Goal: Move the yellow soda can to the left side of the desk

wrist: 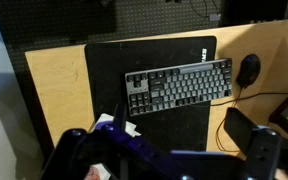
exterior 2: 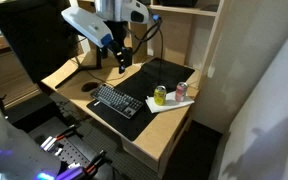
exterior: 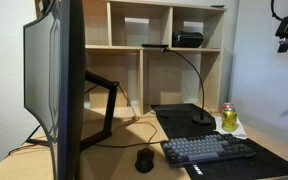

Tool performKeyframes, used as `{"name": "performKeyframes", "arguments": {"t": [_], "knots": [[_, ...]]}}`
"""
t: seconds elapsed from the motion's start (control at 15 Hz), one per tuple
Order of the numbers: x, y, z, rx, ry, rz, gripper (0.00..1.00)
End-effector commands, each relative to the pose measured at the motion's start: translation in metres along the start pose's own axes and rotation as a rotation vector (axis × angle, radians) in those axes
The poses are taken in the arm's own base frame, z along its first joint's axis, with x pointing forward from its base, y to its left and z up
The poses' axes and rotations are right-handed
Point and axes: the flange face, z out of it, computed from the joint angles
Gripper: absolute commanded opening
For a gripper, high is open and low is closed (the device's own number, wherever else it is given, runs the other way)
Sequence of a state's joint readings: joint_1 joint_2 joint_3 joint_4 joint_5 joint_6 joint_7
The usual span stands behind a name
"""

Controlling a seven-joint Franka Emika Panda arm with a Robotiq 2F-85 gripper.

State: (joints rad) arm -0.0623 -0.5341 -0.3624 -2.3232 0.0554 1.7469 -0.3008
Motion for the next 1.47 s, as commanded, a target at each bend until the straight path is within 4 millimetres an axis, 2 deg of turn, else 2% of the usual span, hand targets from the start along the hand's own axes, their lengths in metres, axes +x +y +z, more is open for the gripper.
{"name": "performKeyframes", "arguments": {"t": [0.0,0.13,0.27,0.4,0.53,0.6,0.73,0.87,0.93,1.07,1.27,1.4], "knots": [[0.0,0.0,-0.001,0.001,-0.001,0.0,1.0],[0.041,0.009,0.008,-0.003,0.111,0.049,1.0],[0.074,0.014,0.006,0.016,0.27,0.088,1.0],[0.111,0.022,0.014,0.036,0.361,0.189,1.0],[0.121,0.026,0.014,0.117,0.298,0.267,1.0],[0.103,0.021,0.018,0.073,0.328,0.212,1.0],[0.119,0.024,0.021,0.091,0.312,0.247,1.0],[0.122,0.024,0.019,0.094,0.307,0.253,1.0],[0.138,0.029,0.036,0.012,0.27,0.319,1.0],[0.165,0.029,0.078,-0.03,0.23,0.413,1.0],[0.186,0.022,0.137,-0.033,0.12,0.516,1.0],[0.202,0.027,0.171,-0.037,0.095,0.612,1.0]]}}
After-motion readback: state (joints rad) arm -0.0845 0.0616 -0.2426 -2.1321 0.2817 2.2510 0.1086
